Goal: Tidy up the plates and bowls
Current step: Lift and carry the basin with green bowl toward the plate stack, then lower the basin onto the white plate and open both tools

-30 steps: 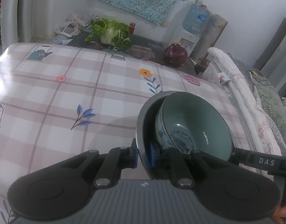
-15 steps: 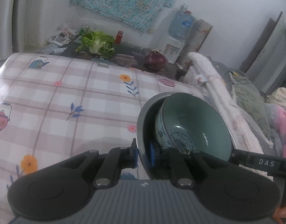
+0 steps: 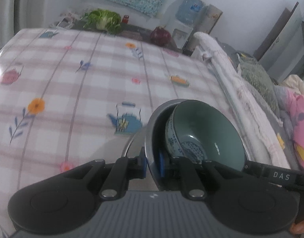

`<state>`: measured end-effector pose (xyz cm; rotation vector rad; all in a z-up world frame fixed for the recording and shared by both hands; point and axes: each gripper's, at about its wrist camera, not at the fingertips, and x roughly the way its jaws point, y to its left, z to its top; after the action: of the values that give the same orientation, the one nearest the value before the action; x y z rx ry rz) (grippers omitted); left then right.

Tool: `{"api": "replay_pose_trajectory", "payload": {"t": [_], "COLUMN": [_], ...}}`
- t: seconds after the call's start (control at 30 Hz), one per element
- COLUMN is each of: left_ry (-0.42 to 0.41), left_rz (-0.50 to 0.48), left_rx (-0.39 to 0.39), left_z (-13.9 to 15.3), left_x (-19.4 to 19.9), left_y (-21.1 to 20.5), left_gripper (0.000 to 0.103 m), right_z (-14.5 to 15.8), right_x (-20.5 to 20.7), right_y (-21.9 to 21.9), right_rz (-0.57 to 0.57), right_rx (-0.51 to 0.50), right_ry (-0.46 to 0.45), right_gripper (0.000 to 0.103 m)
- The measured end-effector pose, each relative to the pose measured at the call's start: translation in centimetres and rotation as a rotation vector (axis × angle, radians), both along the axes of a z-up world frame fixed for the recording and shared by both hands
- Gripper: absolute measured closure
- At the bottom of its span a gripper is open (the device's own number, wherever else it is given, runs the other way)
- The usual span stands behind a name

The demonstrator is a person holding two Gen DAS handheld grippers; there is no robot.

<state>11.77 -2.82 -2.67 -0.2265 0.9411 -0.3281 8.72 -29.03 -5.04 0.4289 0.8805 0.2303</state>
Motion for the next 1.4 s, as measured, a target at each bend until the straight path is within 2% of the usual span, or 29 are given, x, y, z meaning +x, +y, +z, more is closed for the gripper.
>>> {"api": "replay_pose_trajectory", "payload": {"t": [0.17, 0.33, 0.57, 0.7, 0.87, 1.2, 1.27, 1.33, 1.4], "left_ry": [0.015, 0.025, 0.004, -0.022, -0.100, -0.119, -0.130, -0.156, -0.178], "left_rz": [0.003, -0.001, -0.060, -0.090, -0.121, -0.125, -0.122, -0.110, -0.100], "left_rx": [0.029, 0.036, 0.066, 0.093, 0.186, 0.217, 0.230, 0.268, 0.291], "left_z": [-1.0, -1.9, -2.2, -2.0, -1.2, -0.9, -0.7, -0.3, 0.1], "left_x": [-1.3, -1.4, -2.1, -2.6, -3.8, -4.3, -4.7, -5.3, -5.9], "left_y": [0.3, 0.4, -0.3, -0.6, -1.6, -1.7, -1.7, -1.8, -1.7], "left_gripper": [0.092, 0.091, 0.088, 0.086, 0.083, 0.080, 0.075, 0.054, 0.043], "right_z": [-1.9, -2.9, -1.9, -1.6, -0.9, -1.2, -1.1, -0.9, -0.6], "right_x": [-1.9, -1.8, -1.9, -2.3, -3.4, -3.7, -4.1, -4.6, -5.3], "right_y": [0.6, 0.9, 1.3, 0.6, 0.4, 0.6, 0.4, 0.1, -0.2], "right_rz": [0.008, 0.005, -0.002, -0.023, -0.053, -0.082, -0.096, -0.111, -0.129], "right_rx": [0.014, 0.015, -0.099, -0.082, -0.120, -0.103, -0.086, -0.066, -0.057], "right_ry": [0.026, 0.047, 0.007, -0.006, -0.057, -0.076, -0.080, -0.093, -0.098], "right_gripper": [0.089, 0.089, 0.086, 0.086, 0.086, 0.085, 0.085, 0.085, 0.085]}}
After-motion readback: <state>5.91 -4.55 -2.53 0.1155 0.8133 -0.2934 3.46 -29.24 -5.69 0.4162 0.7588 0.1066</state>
